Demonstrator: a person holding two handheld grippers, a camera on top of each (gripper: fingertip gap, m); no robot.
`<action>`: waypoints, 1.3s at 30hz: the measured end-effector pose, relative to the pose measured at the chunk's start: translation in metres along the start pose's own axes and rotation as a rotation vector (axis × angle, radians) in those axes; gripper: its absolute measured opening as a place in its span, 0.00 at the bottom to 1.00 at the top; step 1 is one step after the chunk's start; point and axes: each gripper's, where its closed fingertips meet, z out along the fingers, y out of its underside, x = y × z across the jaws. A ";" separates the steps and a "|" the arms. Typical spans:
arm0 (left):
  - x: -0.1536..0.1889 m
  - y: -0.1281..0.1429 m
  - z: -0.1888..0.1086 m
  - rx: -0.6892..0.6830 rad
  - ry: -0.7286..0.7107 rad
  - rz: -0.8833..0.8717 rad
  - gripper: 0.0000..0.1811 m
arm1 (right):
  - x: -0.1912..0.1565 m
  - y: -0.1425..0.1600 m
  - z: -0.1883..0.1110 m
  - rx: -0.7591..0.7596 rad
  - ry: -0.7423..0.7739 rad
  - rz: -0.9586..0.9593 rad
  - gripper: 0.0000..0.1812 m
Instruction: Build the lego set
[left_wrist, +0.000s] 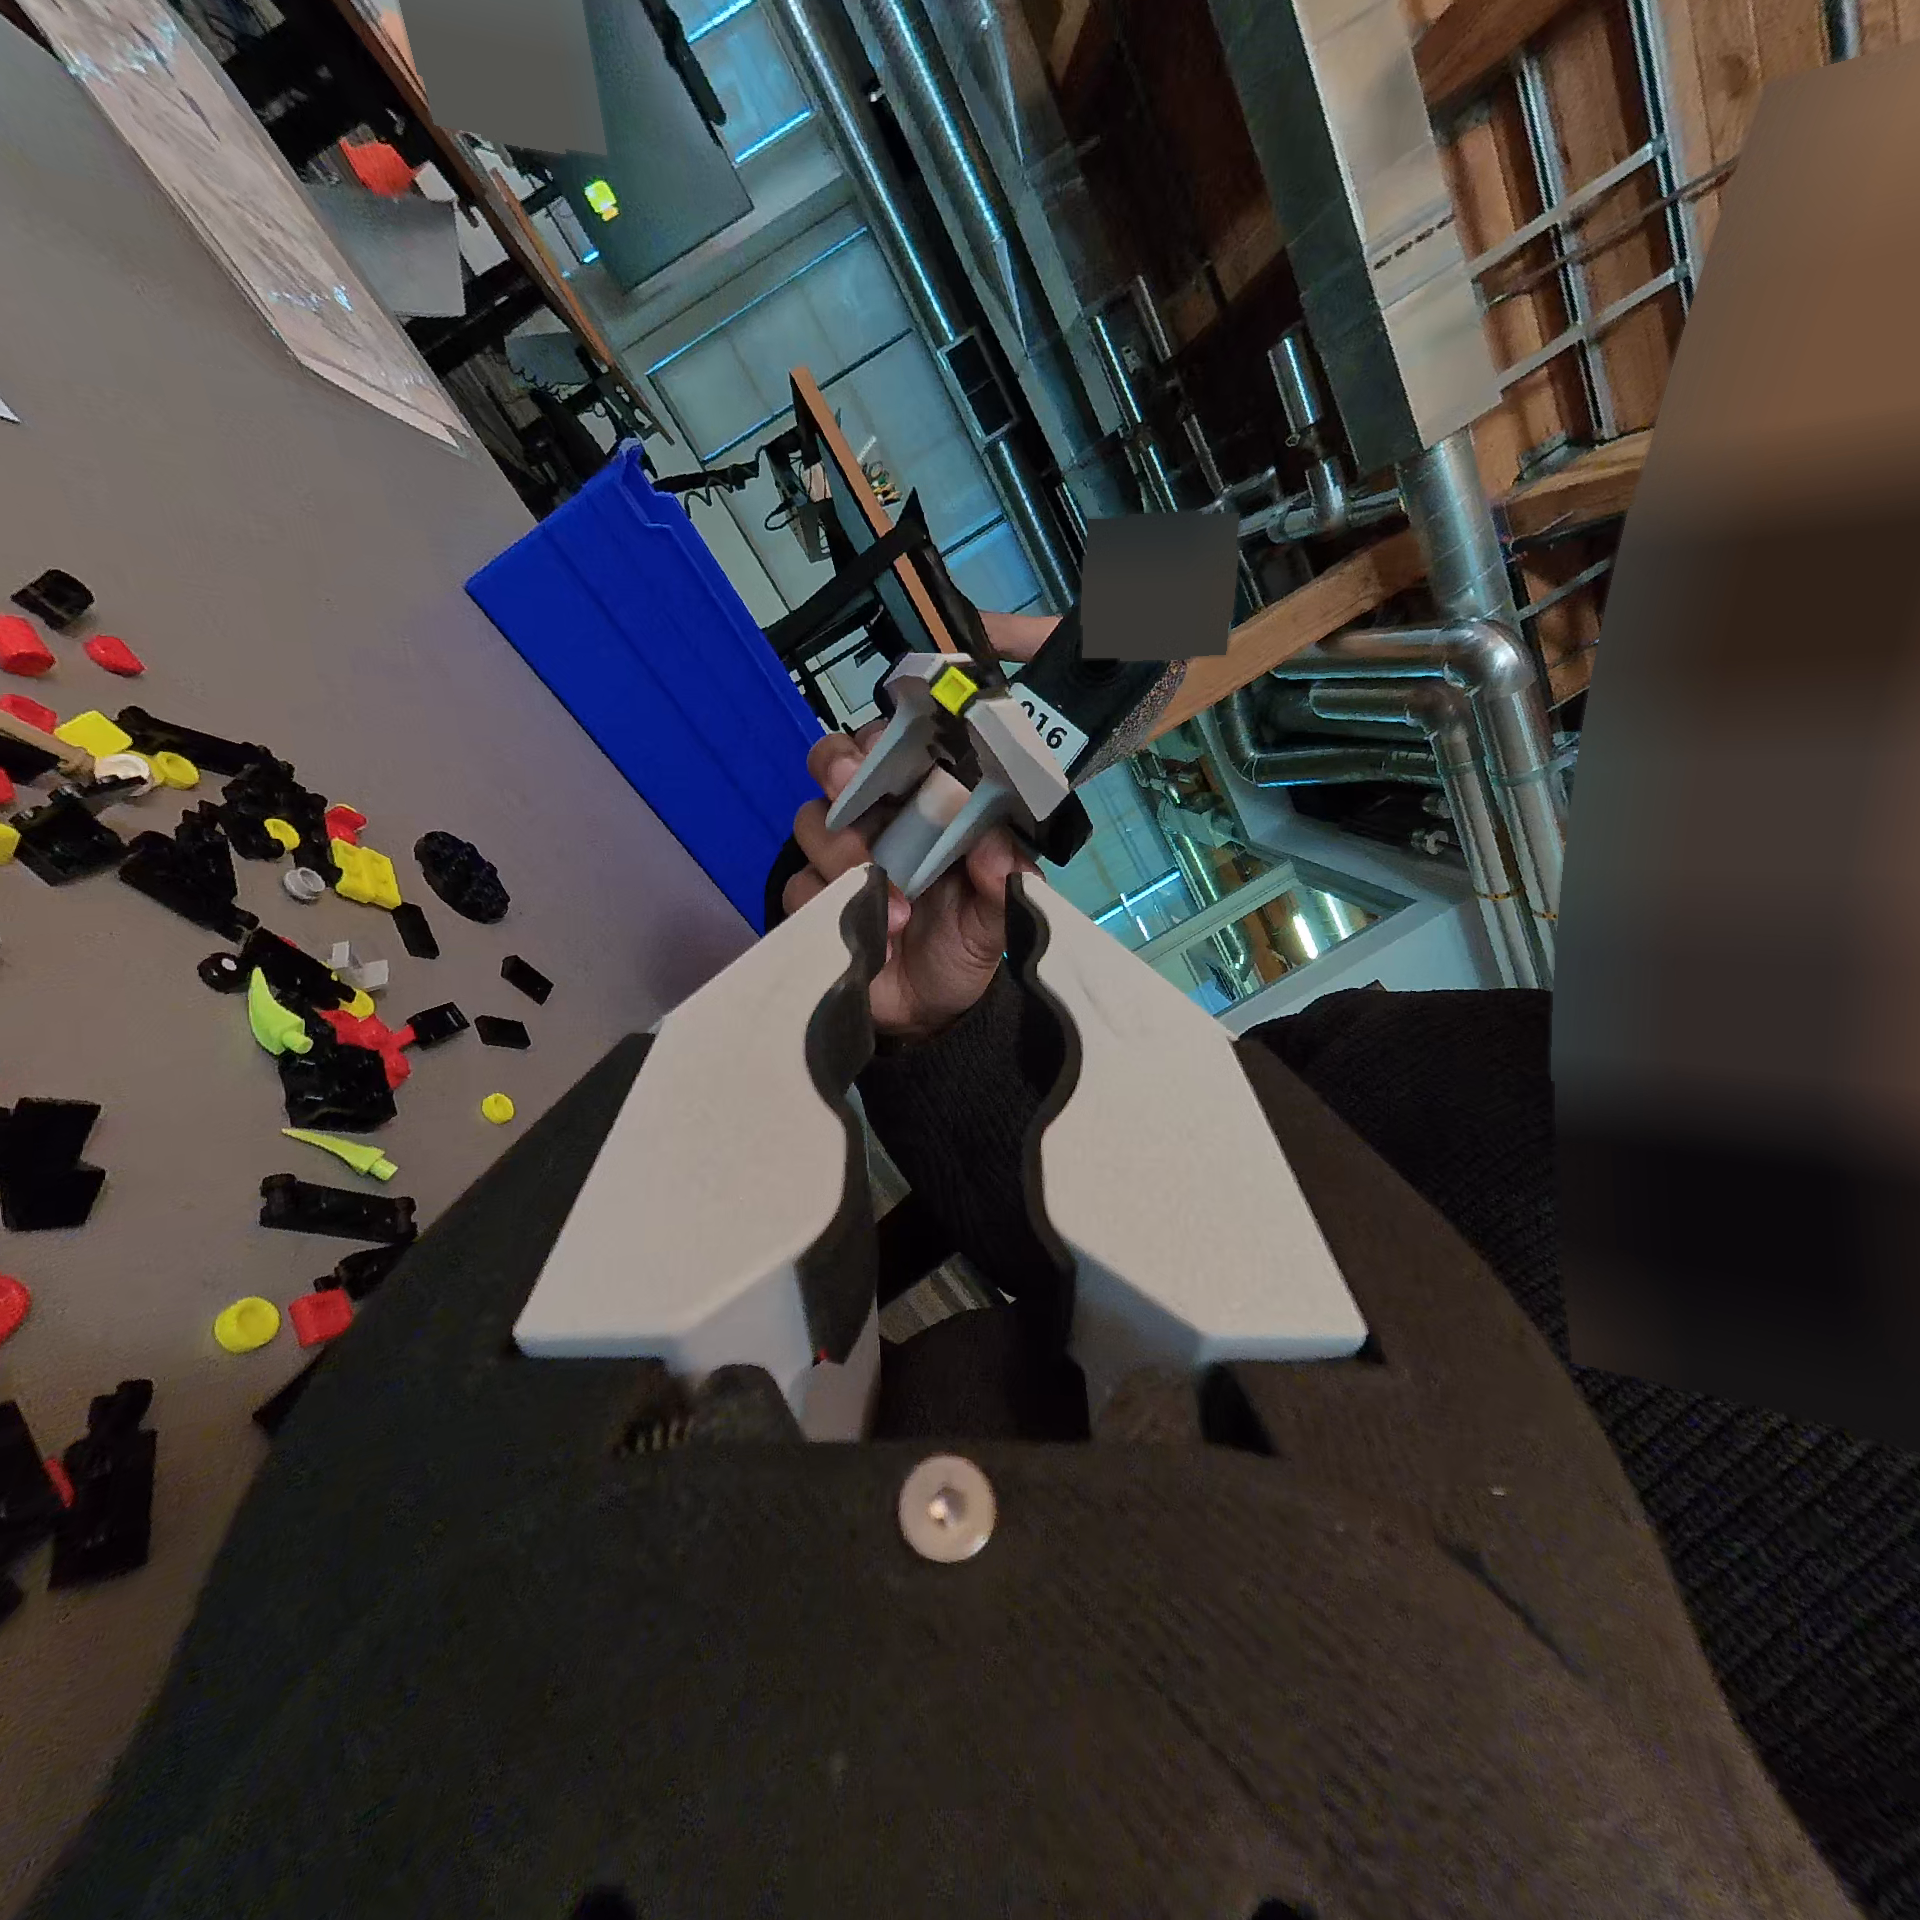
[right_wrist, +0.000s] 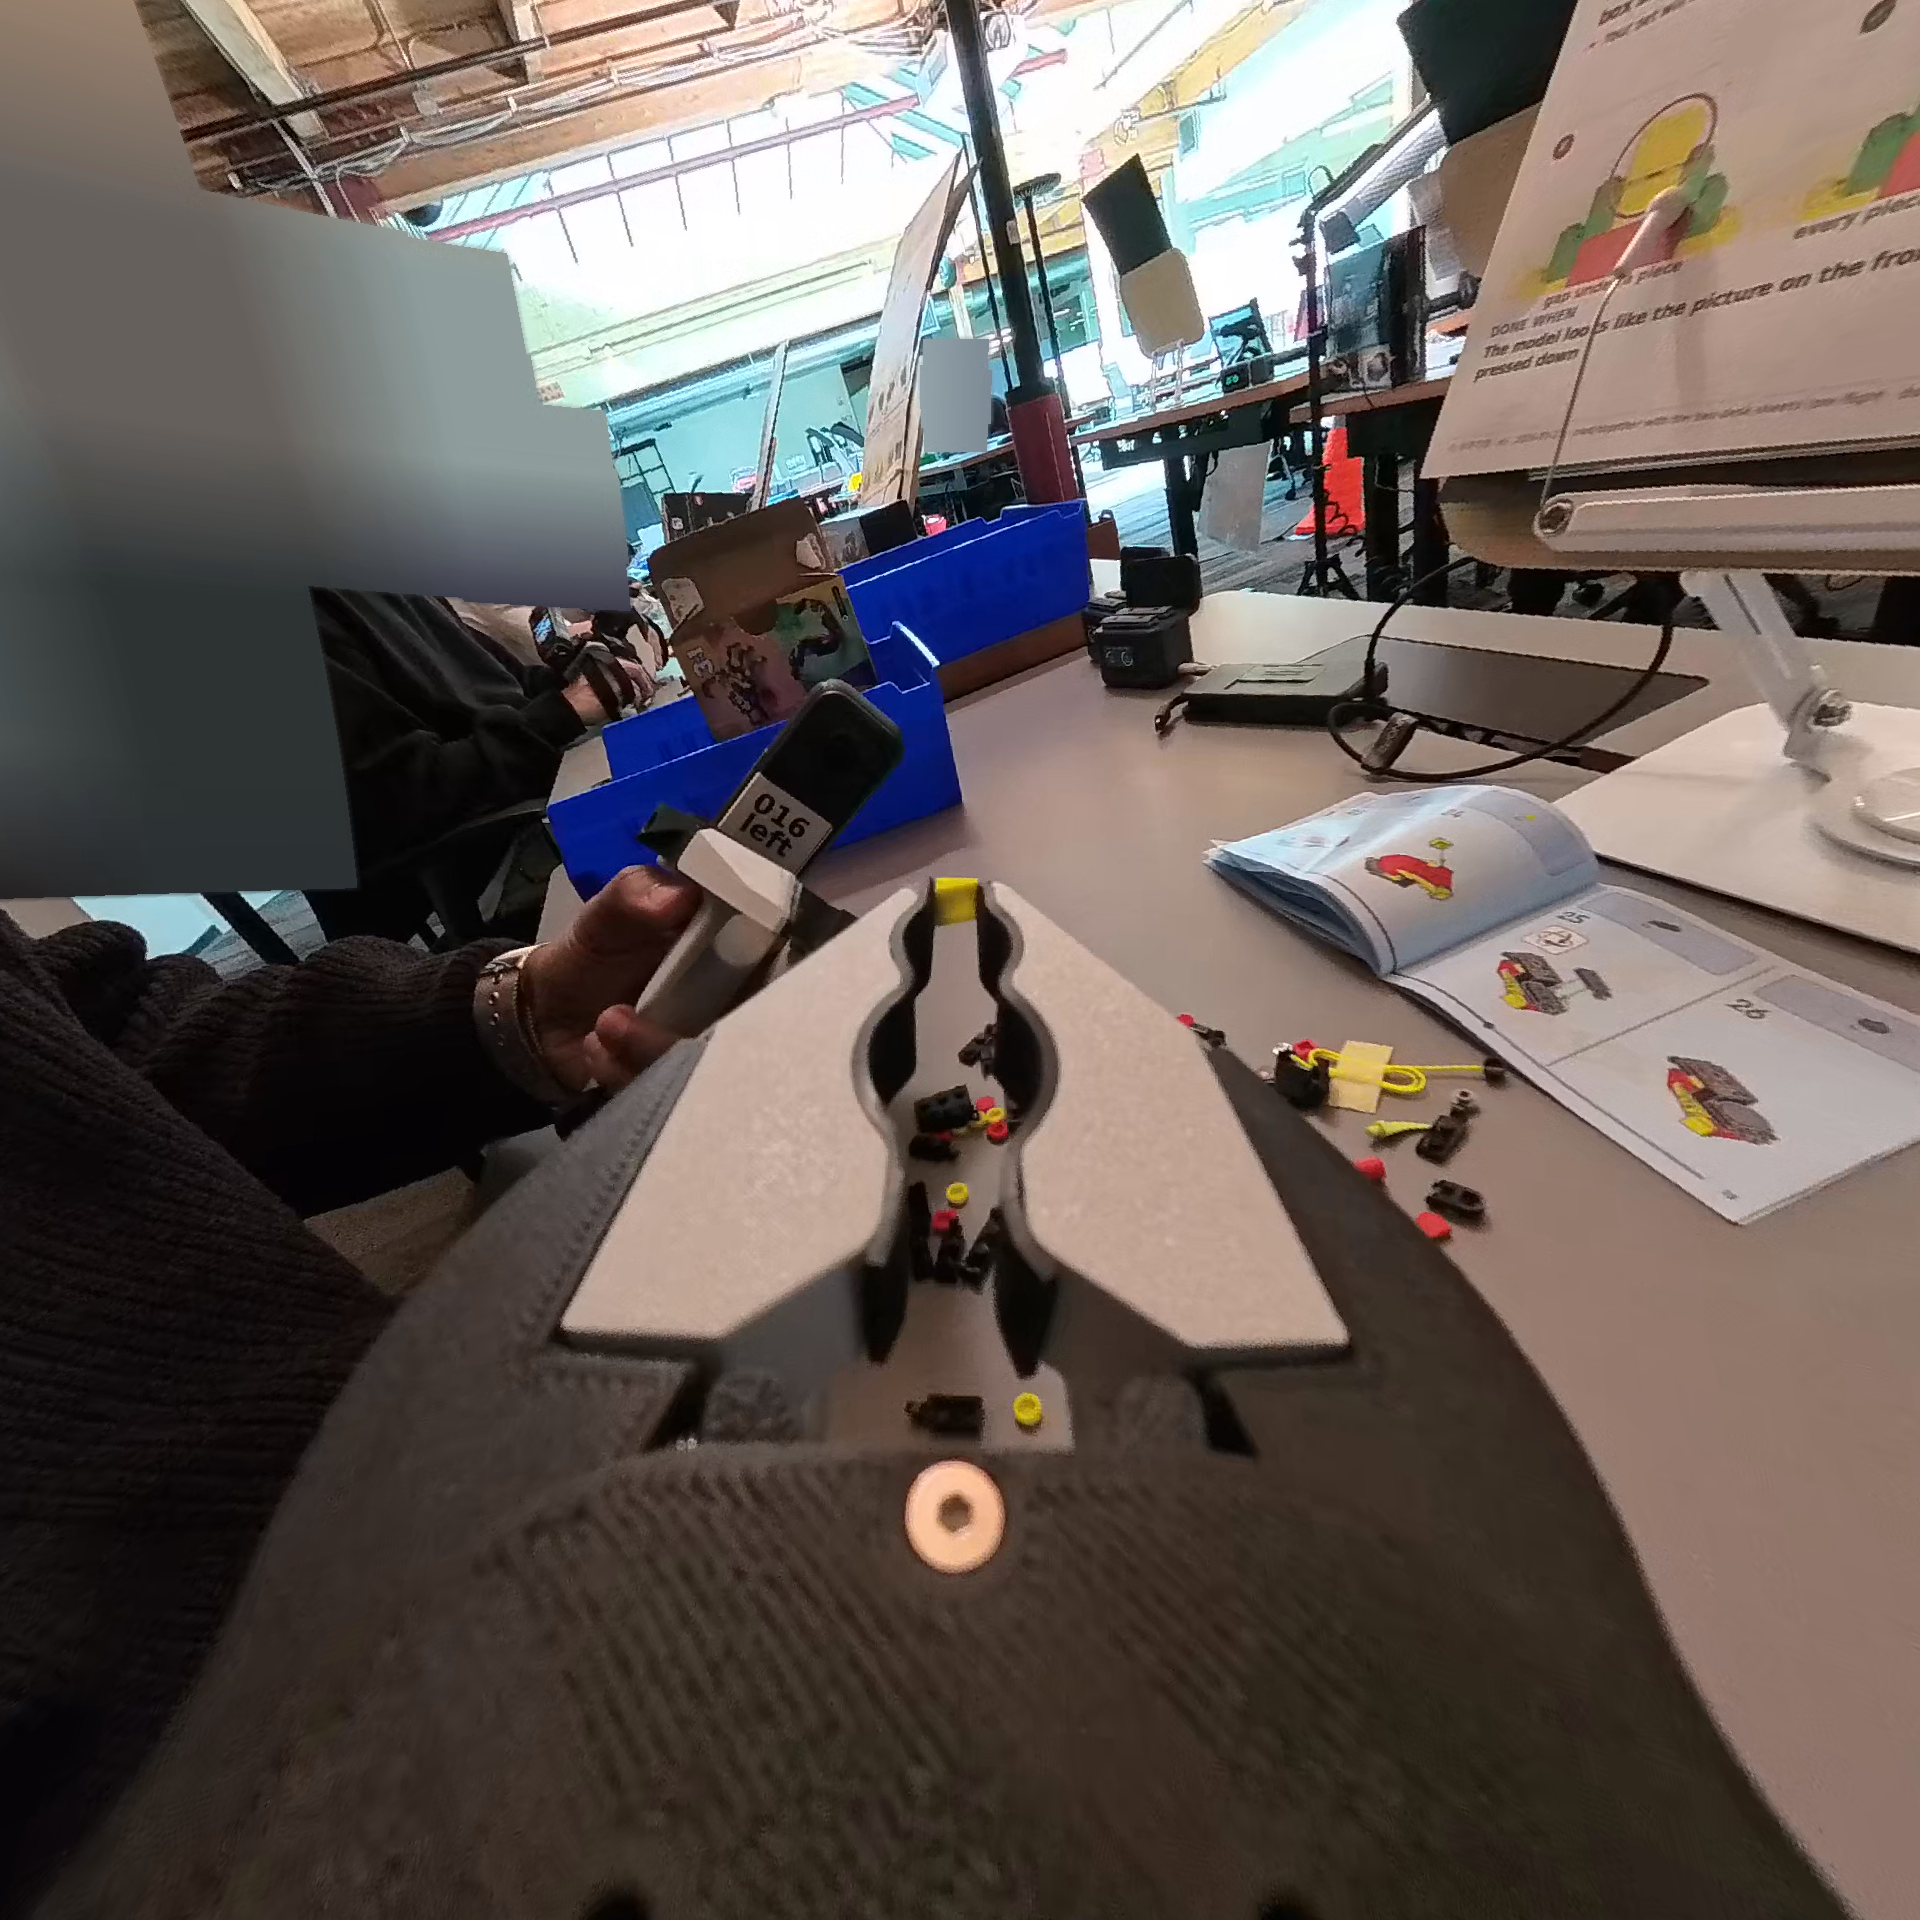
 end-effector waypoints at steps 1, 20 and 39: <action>0.000 0.000 0.000 0.000 0.001 -0.001 0.11 | 0.001 0.000 0.000 -0.001 0.005 -0.005 0.03; -0.011 0.024 0.032 -0.165 -0.090 0.184 0.18 | -0.010 -0.008 -0.061 0.004 0.287 -0.156 0.03; -0.065 0.070 0.064 -0.532 -0.419 0.703 0.34 | -0.027 0.004 -0.128 0.016 0.500 -0.057 0.03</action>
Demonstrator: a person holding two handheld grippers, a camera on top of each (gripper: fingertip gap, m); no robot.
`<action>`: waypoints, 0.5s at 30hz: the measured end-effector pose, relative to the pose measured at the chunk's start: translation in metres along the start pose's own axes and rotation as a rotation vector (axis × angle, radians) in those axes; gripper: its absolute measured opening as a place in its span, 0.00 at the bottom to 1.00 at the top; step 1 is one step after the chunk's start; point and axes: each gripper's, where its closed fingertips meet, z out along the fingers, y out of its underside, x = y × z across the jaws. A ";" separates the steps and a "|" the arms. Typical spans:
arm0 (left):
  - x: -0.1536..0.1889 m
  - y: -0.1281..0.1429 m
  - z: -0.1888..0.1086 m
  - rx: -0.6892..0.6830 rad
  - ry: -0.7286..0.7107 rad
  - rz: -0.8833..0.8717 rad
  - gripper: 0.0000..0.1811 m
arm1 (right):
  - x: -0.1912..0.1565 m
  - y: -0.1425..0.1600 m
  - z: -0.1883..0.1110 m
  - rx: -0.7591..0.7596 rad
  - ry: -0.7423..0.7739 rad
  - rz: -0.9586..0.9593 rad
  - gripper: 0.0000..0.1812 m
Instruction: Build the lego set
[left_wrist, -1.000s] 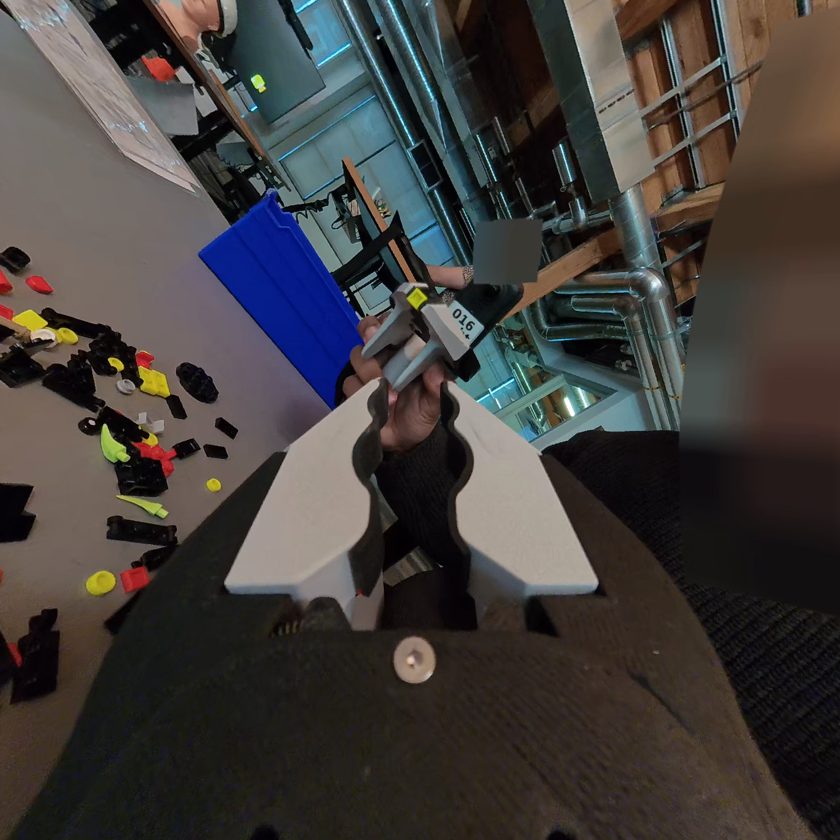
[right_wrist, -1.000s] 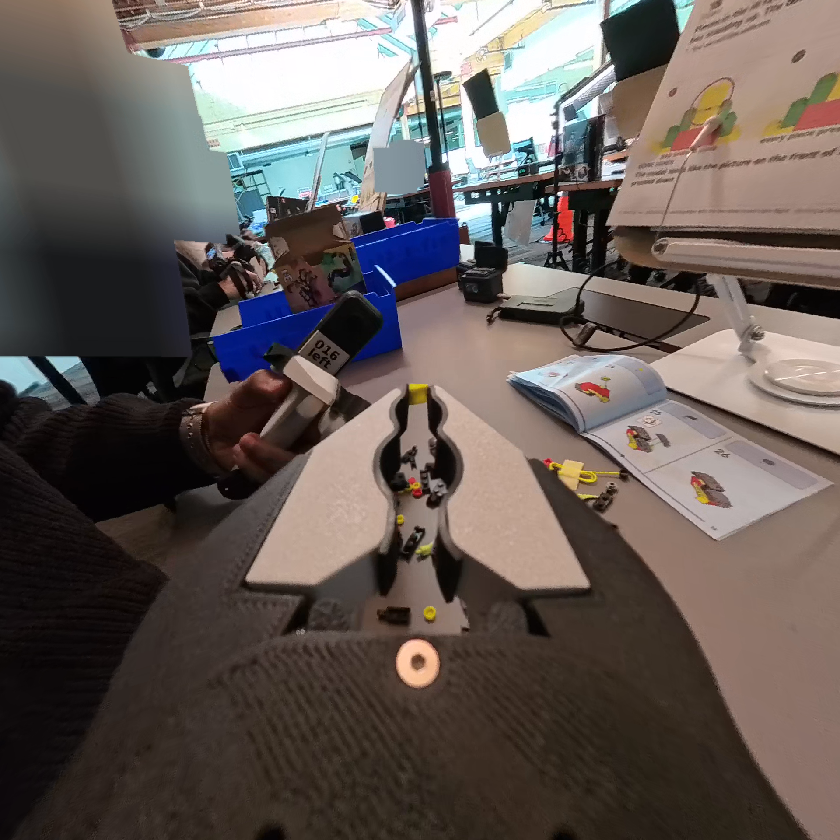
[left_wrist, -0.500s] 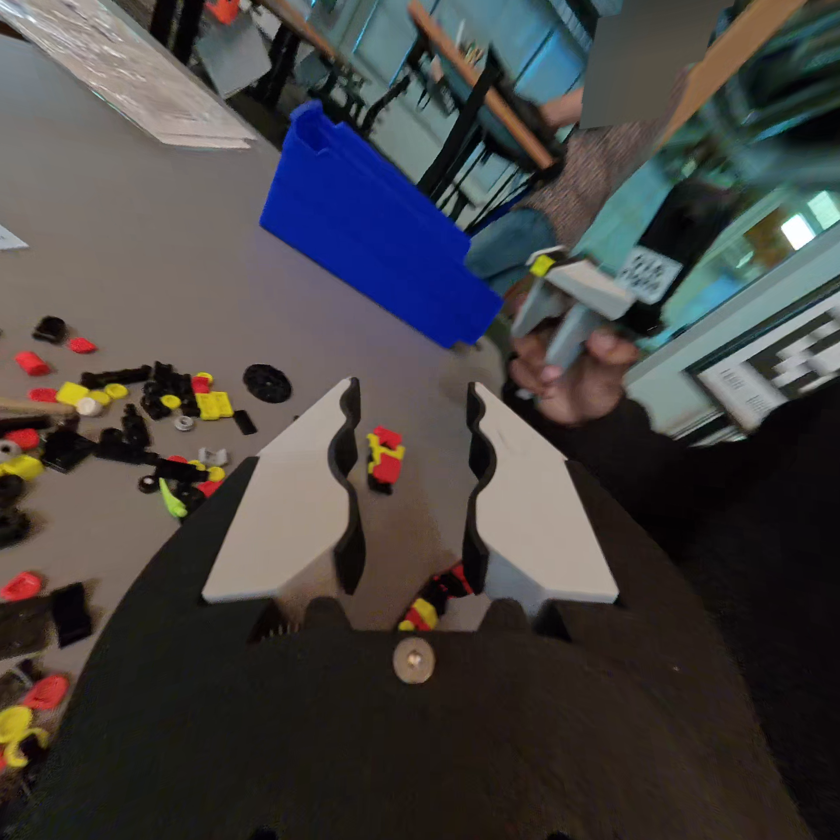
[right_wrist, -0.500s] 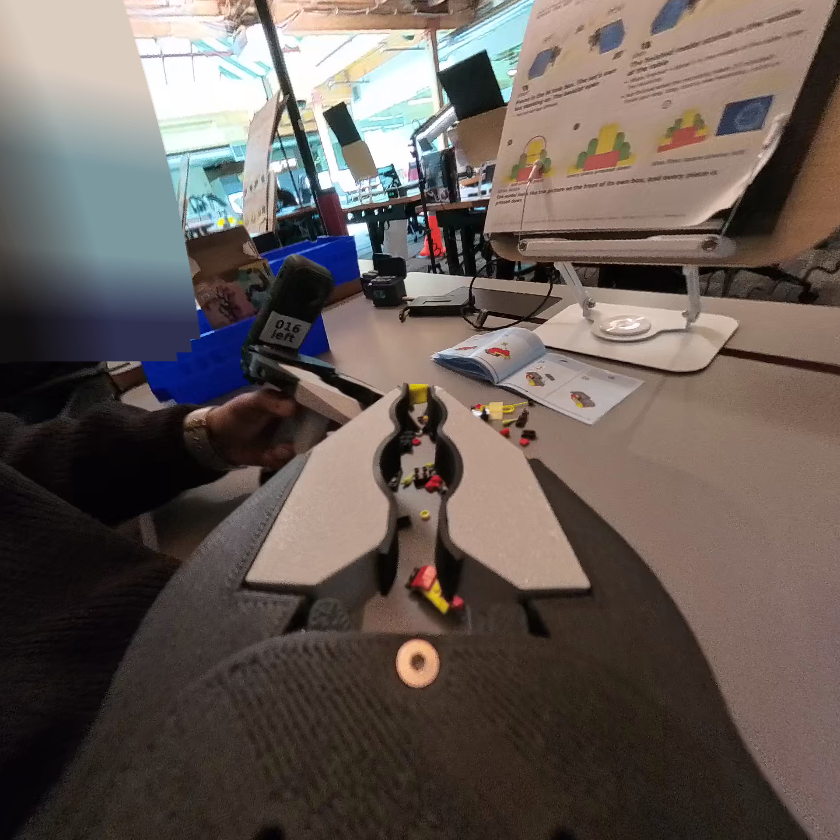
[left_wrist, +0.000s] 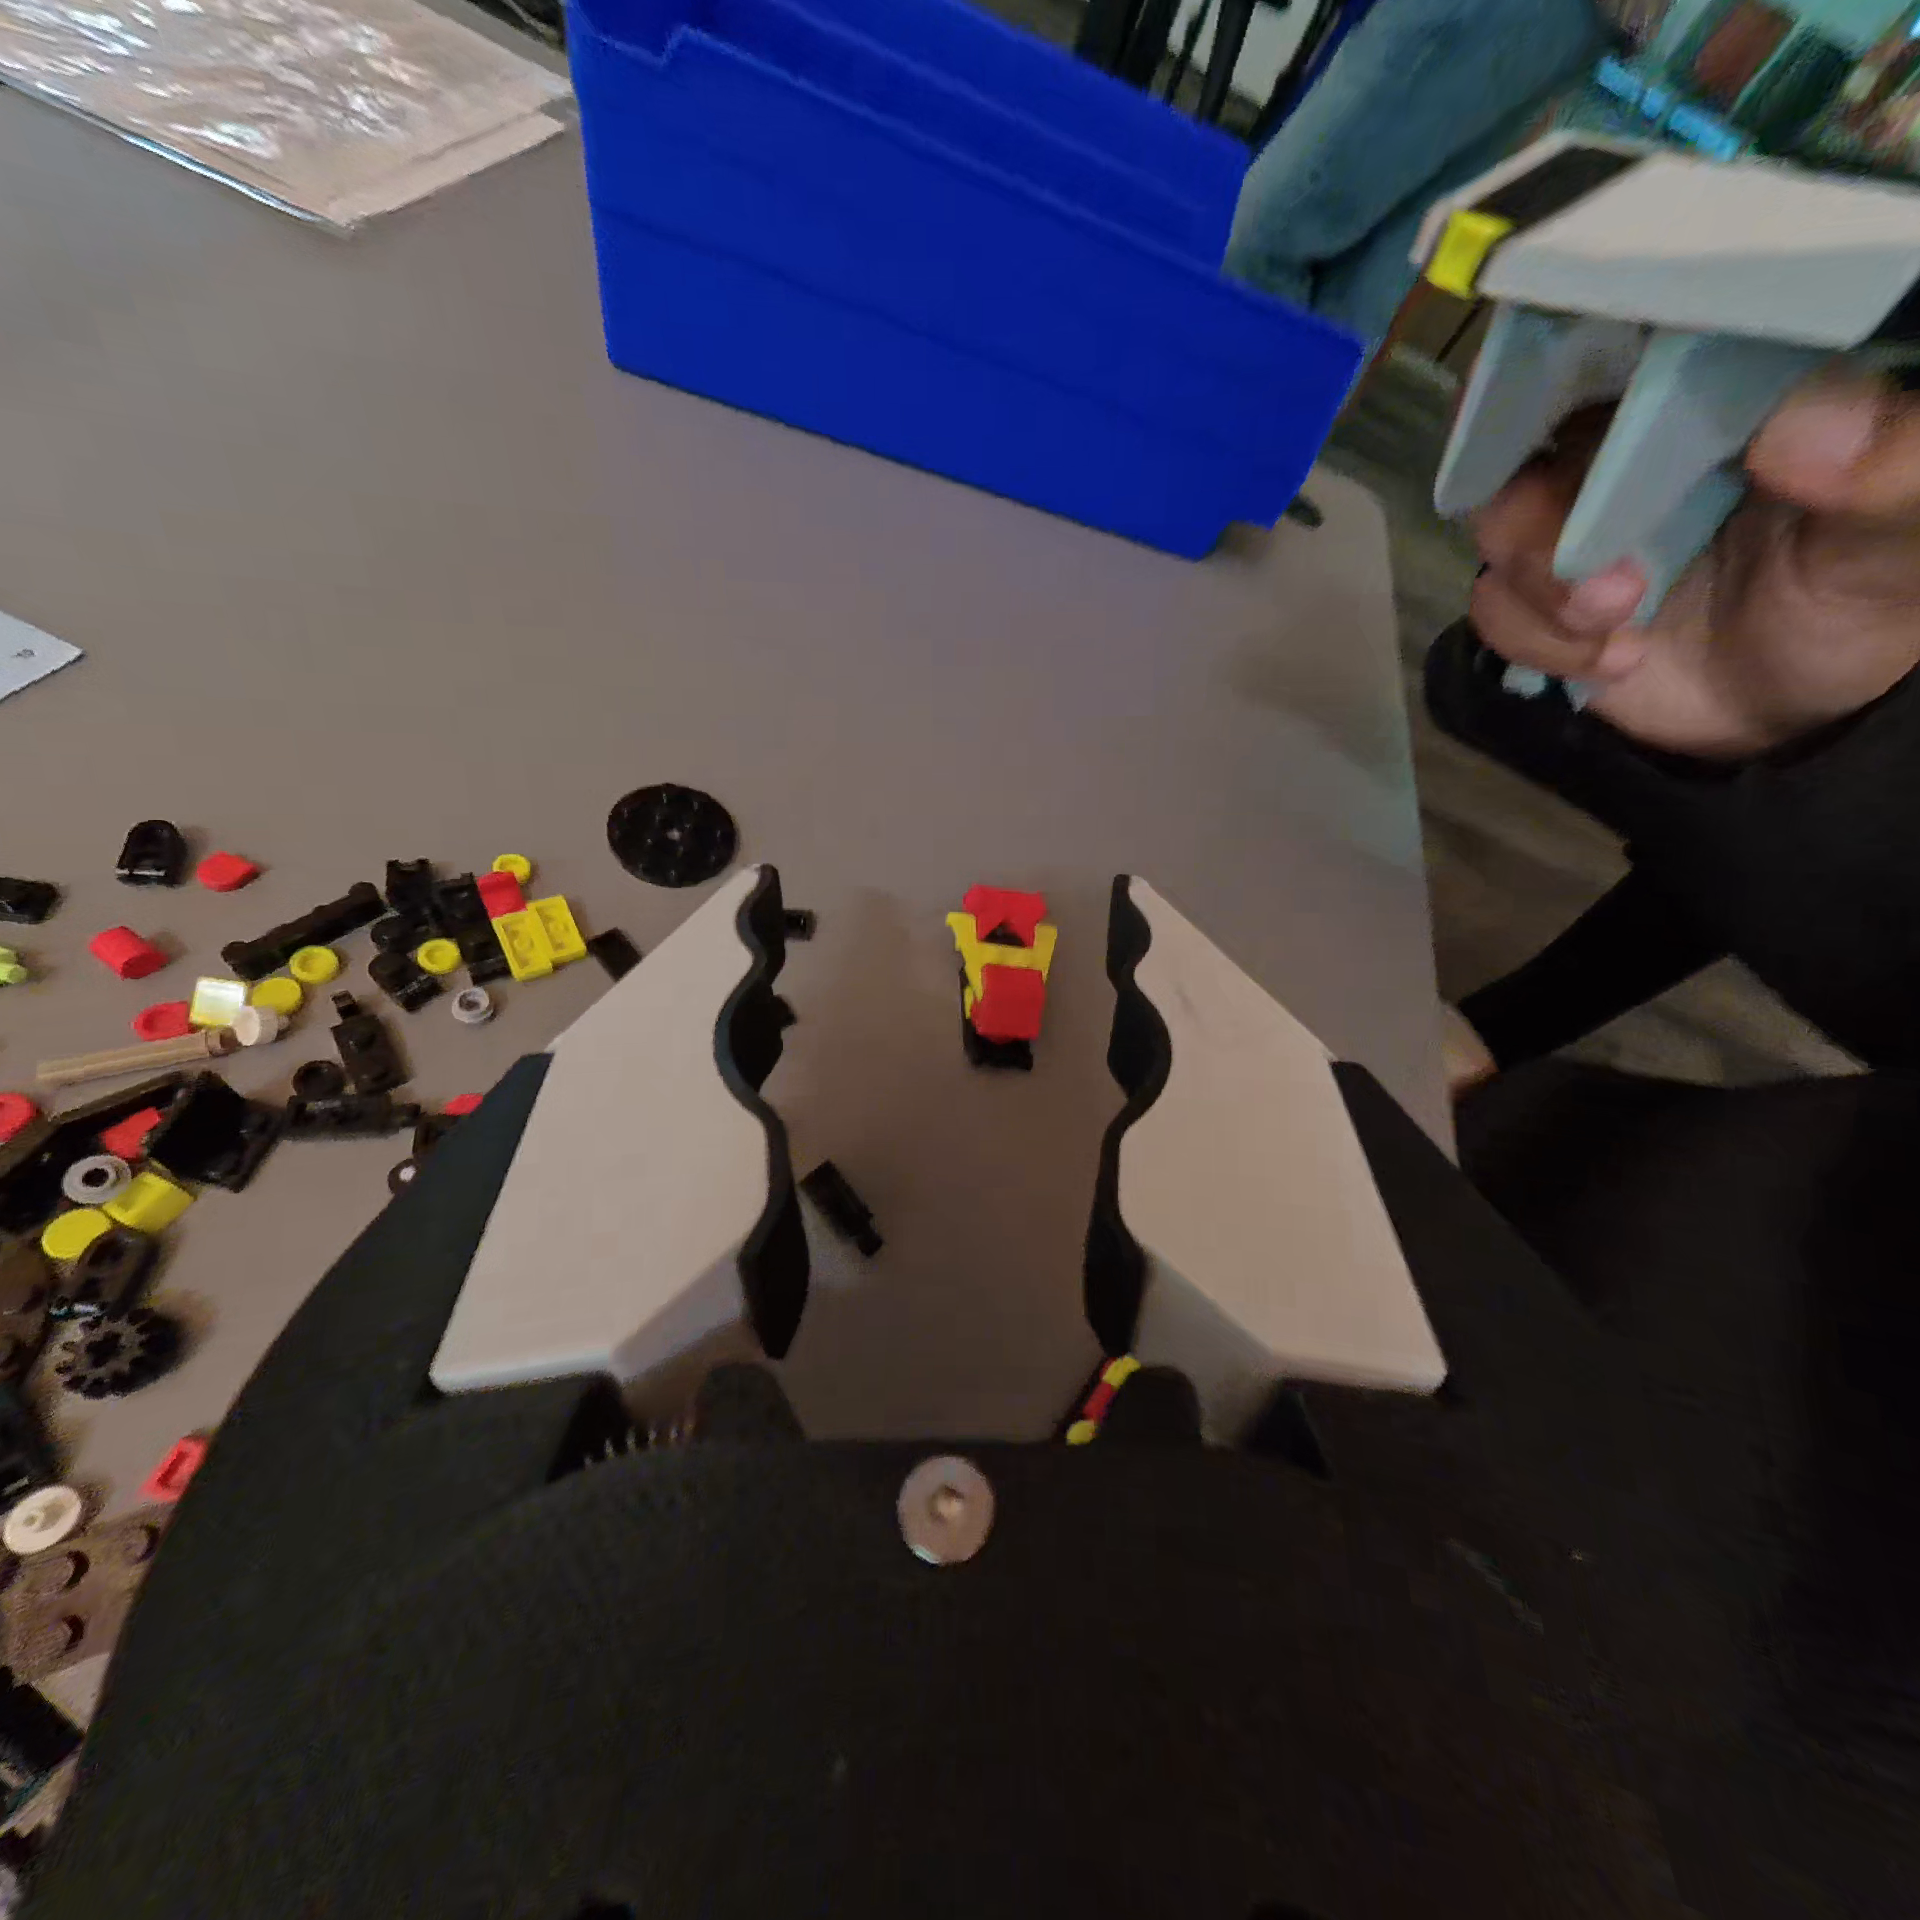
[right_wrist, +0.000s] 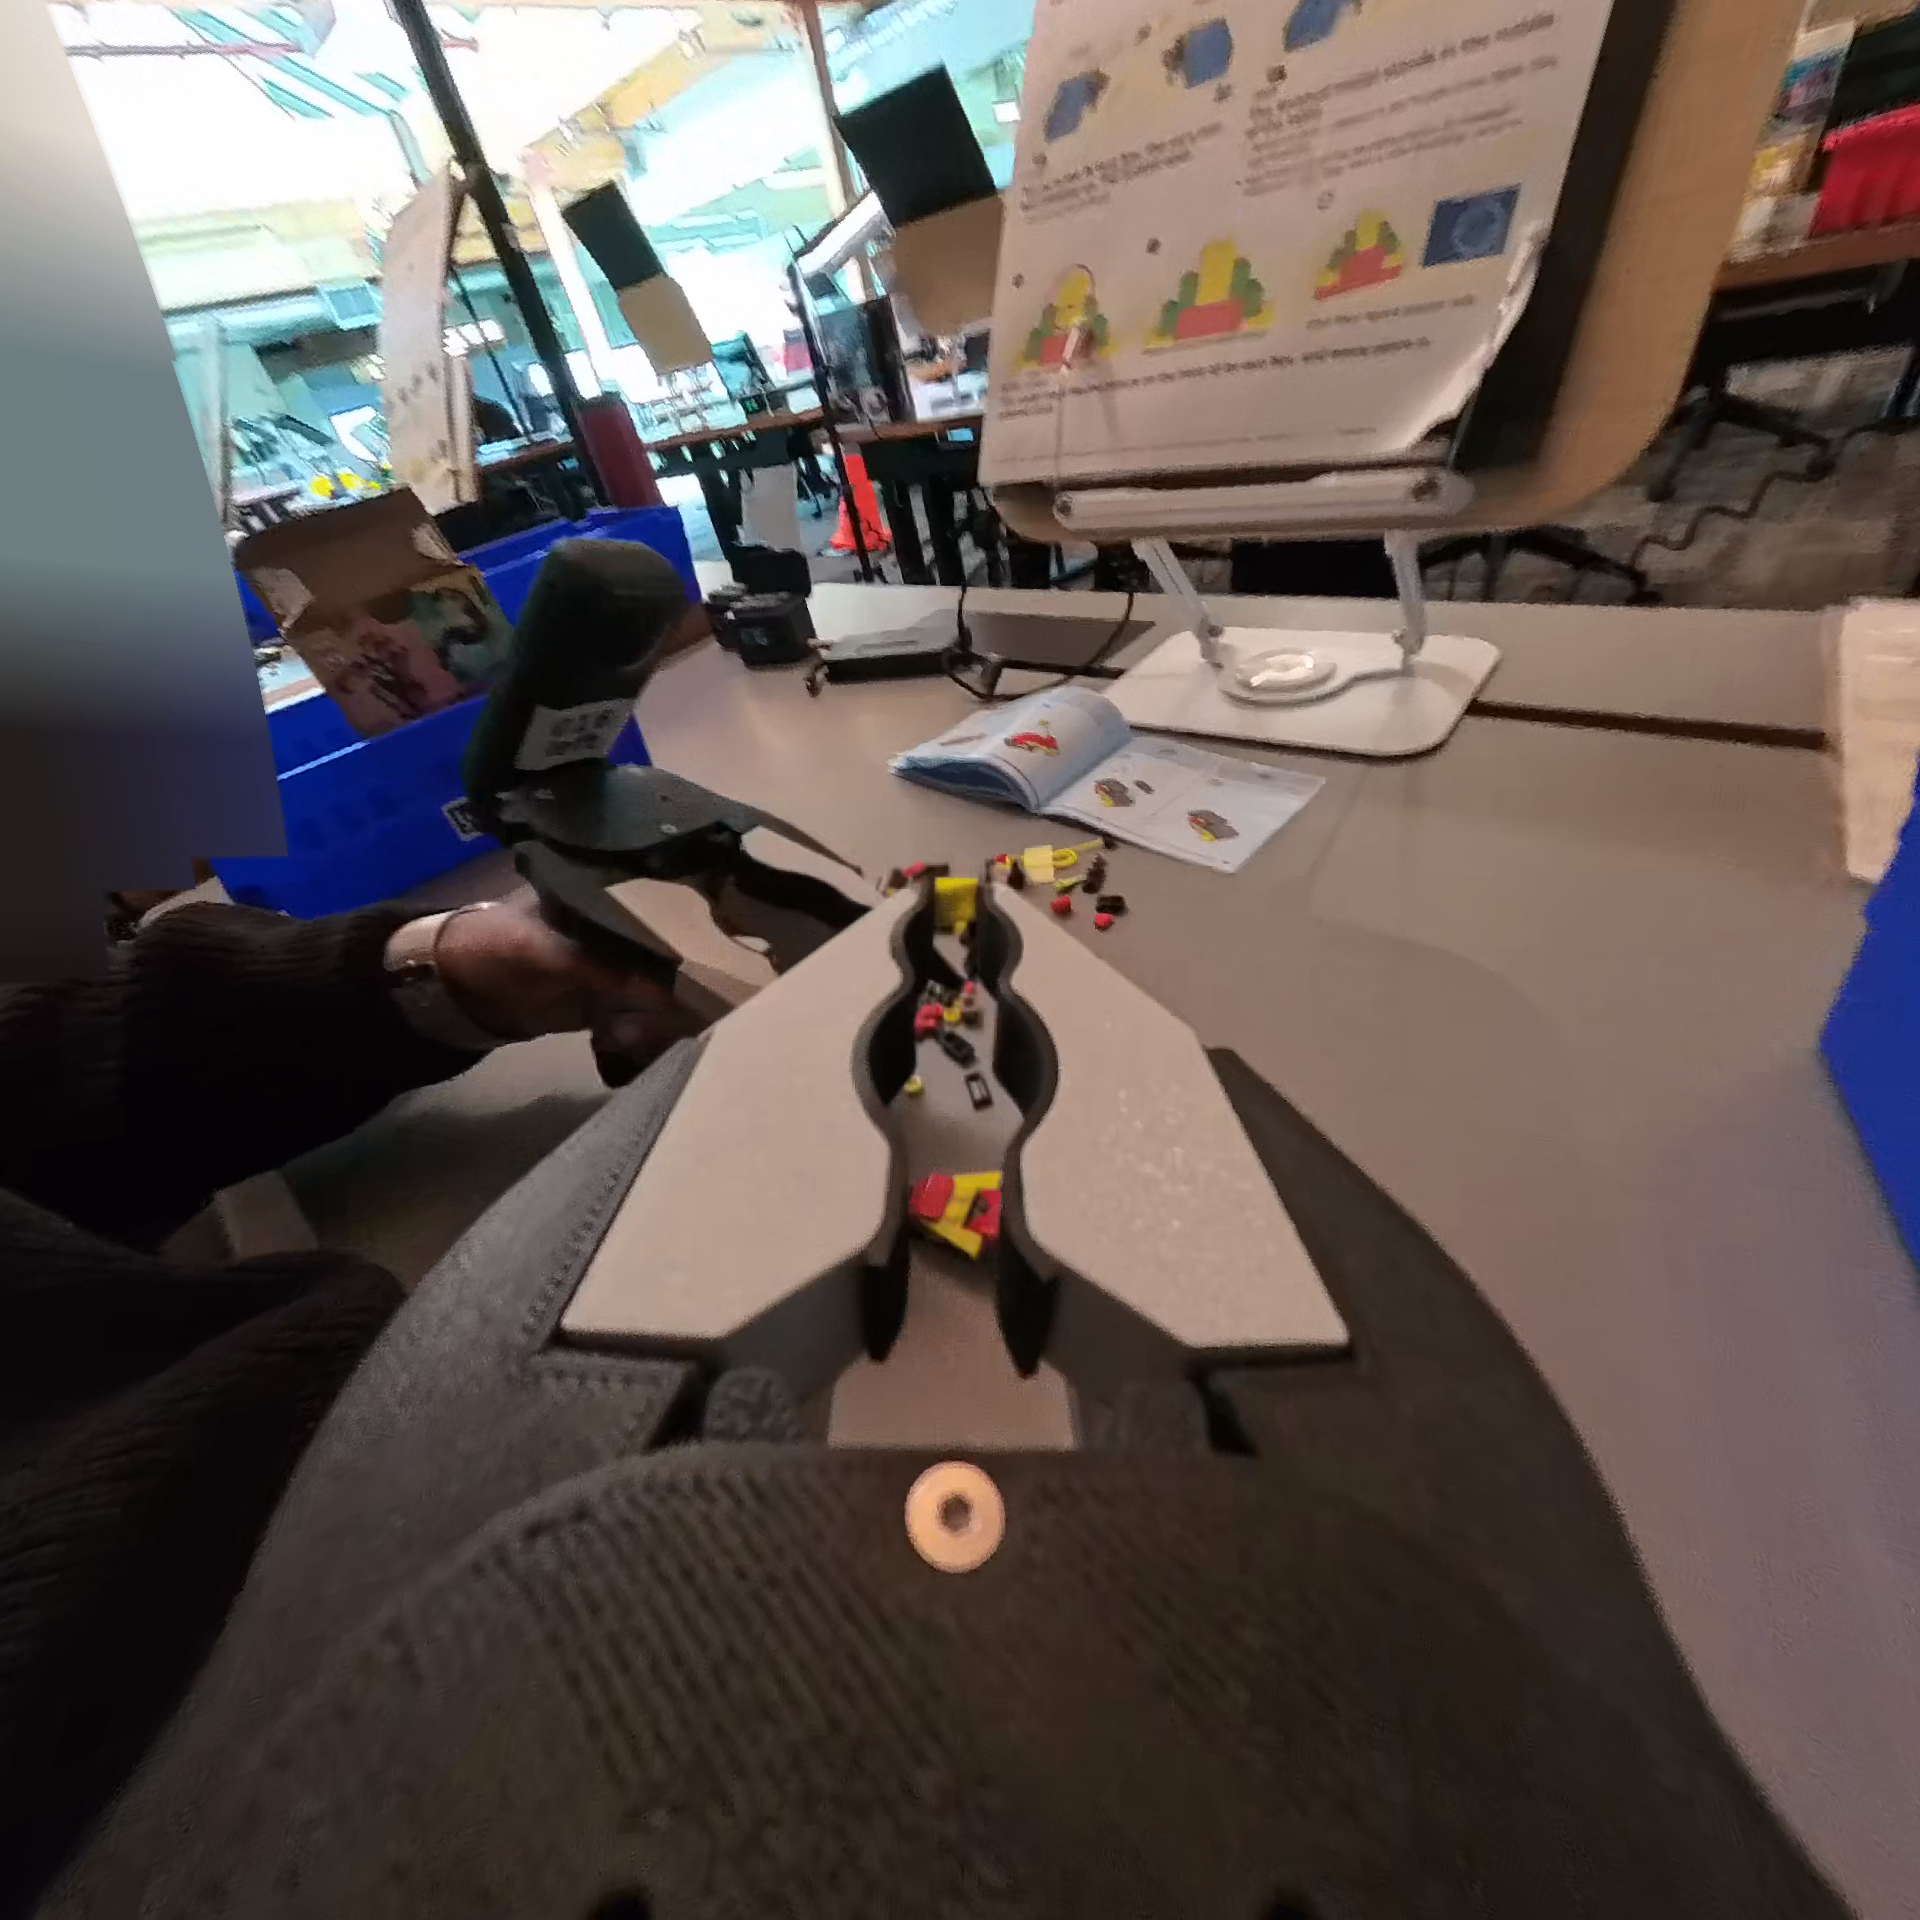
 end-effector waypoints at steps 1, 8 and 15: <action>0.003 0.004 0.002 -0.025 -0.001 0.023 0.34 | 0.001 0.004 0.001 -0.025 0.002 0.019 0.03; 0.014 0.039 0.025 -0.234 -0.010 0.086 0.35 | 0.003 0.022 0.004 -0.101 0.021 0.019 0.03; 0.010 0.047 0.042 -0.318 -0.094 0.152 0.33 | 0.014 0.073 0.004 -0.331 0.092 0.084 0.03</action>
